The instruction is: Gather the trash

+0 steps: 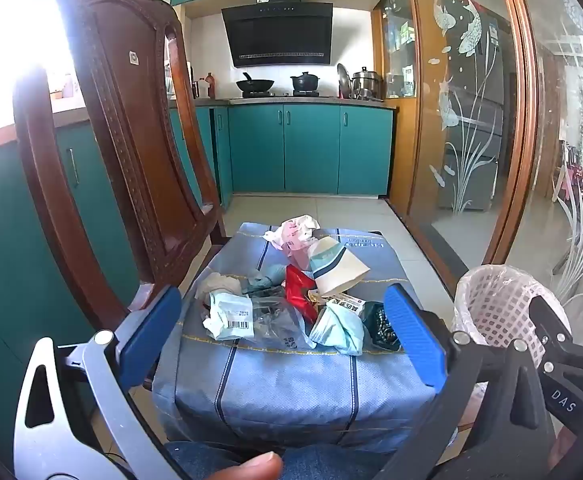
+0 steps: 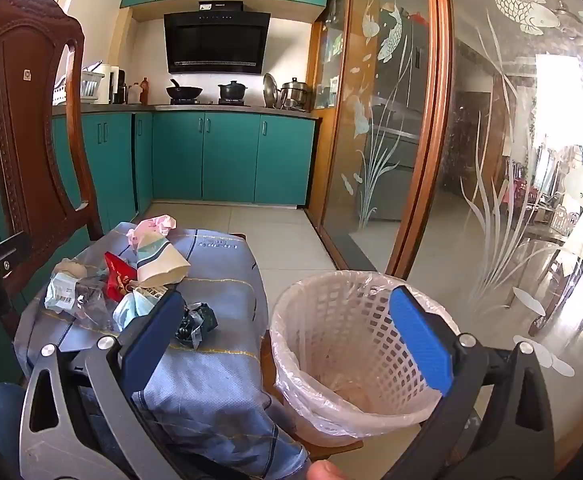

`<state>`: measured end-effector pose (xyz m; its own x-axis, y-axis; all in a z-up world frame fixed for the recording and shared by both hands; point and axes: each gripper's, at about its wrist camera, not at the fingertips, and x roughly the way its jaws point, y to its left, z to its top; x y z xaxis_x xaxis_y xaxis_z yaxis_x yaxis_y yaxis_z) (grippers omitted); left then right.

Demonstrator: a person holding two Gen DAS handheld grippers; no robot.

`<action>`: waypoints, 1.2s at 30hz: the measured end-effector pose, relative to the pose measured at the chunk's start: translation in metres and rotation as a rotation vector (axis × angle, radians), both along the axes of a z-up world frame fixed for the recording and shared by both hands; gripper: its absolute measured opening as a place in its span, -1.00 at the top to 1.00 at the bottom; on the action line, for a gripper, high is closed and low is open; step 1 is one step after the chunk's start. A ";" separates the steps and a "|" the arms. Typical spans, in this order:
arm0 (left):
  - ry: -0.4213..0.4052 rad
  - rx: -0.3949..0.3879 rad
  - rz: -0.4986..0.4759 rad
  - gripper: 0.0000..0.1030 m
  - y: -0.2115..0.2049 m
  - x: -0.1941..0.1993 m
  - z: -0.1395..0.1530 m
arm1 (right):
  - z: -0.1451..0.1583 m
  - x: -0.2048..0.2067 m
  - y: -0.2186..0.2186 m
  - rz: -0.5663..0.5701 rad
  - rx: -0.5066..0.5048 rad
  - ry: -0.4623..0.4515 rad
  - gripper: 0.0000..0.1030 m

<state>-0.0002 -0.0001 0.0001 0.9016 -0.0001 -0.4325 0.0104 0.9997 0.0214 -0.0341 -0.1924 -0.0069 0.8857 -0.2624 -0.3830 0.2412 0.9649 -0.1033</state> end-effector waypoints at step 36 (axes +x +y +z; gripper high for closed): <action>-0.010 0.007 -0.002 -0.96 0.003 -0.018 0.000 | -0.002 0.000 -0.003 -0.008 0.015 -0.002 -0.95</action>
